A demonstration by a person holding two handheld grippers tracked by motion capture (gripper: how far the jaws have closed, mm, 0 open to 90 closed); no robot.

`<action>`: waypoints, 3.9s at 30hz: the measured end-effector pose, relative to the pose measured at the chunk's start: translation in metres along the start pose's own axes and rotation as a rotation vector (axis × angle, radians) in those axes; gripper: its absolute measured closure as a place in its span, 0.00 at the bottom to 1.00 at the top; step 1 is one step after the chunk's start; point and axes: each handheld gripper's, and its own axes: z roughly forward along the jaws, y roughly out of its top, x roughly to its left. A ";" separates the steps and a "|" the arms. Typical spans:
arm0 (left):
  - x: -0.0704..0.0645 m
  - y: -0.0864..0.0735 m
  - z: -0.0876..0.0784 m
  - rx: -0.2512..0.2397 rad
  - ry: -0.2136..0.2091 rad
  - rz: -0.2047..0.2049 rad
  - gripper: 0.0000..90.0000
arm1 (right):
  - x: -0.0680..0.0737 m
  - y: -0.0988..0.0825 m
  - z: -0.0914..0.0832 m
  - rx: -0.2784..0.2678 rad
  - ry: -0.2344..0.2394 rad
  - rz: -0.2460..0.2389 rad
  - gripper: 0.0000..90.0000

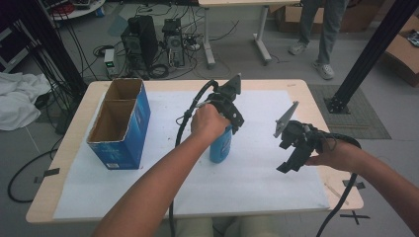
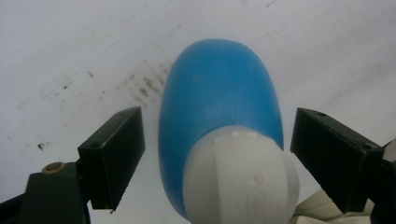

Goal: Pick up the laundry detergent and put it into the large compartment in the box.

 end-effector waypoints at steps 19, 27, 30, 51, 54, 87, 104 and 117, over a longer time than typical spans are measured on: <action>-0.001 -0.001 0.016 0.019 0.002 0.001 0.21 | 0.000 0.001 0.001 -0.004 0.005 -0.003 0.20; 0.001 -0.002 0.017 0.021 -0.001 -0.003 0.22 | 0.000 0.001 0.001 -0.003 0.008 0.002 0.20; 0.000 -0.002 0.018 0.019 -0.002 -0.004 0.23 | 0.000 0.002 0.002 -0.009 0.007 -0.006 0.20; -0.001 -0.002 0.017 0.013 -0.006 -0.010 0.29 | 0.000 0.001 0.001 -0.013 0.005 -0.003 0.20; -0.001 -0.002 0.017 0.014 -0.006 -0.010 0.30 | 0.000 0.001 0.000 -0.013 0.005 -0.002 0.20; -0.002 -0.002 0.016 0.006 0.030 0.015 0.41 | 0.000 0.002 0.002 -0.008 0.007 -0.002 0.21; 0.036 -0.007 -0.080 -0.058 0.014 -0.023 0.42 | 0.001 0.005 0.002 0.003 0.007 0.001 0.21; 0.079 -0.021 -0.179 -0.129 0.043 -0.101 0.42 | 0.000 0.013 0.005 0.012 0.016 -0.011 0.21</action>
